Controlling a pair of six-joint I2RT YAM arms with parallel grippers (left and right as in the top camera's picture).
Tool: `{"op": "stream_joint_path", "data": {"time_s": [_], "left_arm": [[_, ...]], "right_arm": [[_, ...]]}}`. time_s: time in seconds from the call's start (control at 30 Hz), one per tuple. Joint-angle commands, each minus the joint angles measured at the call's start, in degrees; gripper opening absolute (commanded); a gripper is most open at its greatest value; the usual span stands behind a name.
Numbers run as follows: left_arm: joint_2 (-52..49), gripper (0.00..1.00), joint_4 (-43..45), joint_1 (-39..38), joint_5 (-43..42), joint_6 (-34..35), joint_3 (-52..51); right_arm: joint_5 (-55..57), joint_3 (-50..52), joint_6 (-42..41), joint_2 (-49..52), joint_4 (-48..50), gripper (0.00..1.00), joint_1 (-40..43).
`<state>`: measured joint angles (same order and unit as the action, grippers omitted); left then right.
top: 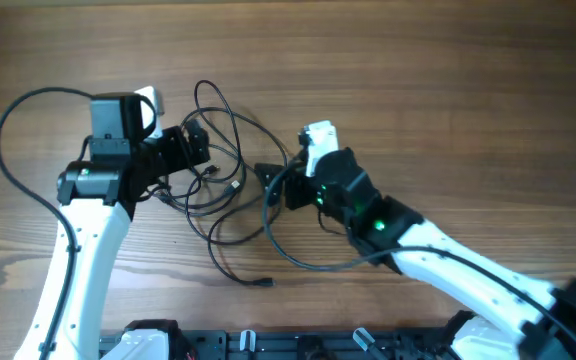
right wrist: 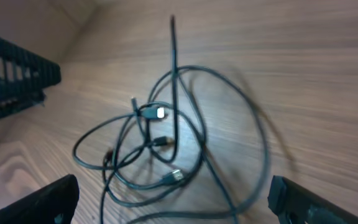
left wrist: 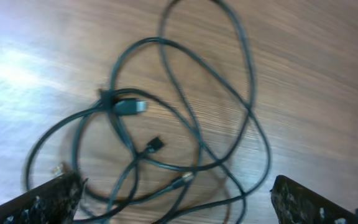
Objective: Untangle cables
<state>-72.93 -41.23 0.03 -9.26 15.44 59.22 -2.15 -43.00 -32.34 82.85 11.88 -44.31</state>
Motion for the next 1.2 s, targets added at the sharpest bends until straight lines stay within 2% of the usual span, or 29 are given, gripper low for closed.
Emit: {"op": "stream_joint_path", "data": {"time_s": [0.0,0.1,0.37,0.7,1.17], "left_arm": [[0.9,1.0,-1.8,4.8,1.4,3.6,1.0],[0.9,1.0,-3.7,7.3,1.4,4.3,1.0],[0.9,1.0,-3.9,7.2,1.2,4.4,1.0],[0.9,1.0,-4.5,7.2,0.8,4.5,1.0],[0.9,1.0,-4.9,7.2,0.8,4.5,1.0]], "right_arm": [[-8.1,0.0,-2.4,6.4,8.8,0.99,0.2],[-8.1,0.0,-3.8,14.7,16.5,1.0,0.2],[-8.3,-0.2,-5.2,20.0,24.1,1.0,0.2],[-9.6,-5.4,-5.4,24.6,24.1,1.0,0.2],[-7.8,-5.9,-4.9,24.6,20.8,1.0,0.2]]}}
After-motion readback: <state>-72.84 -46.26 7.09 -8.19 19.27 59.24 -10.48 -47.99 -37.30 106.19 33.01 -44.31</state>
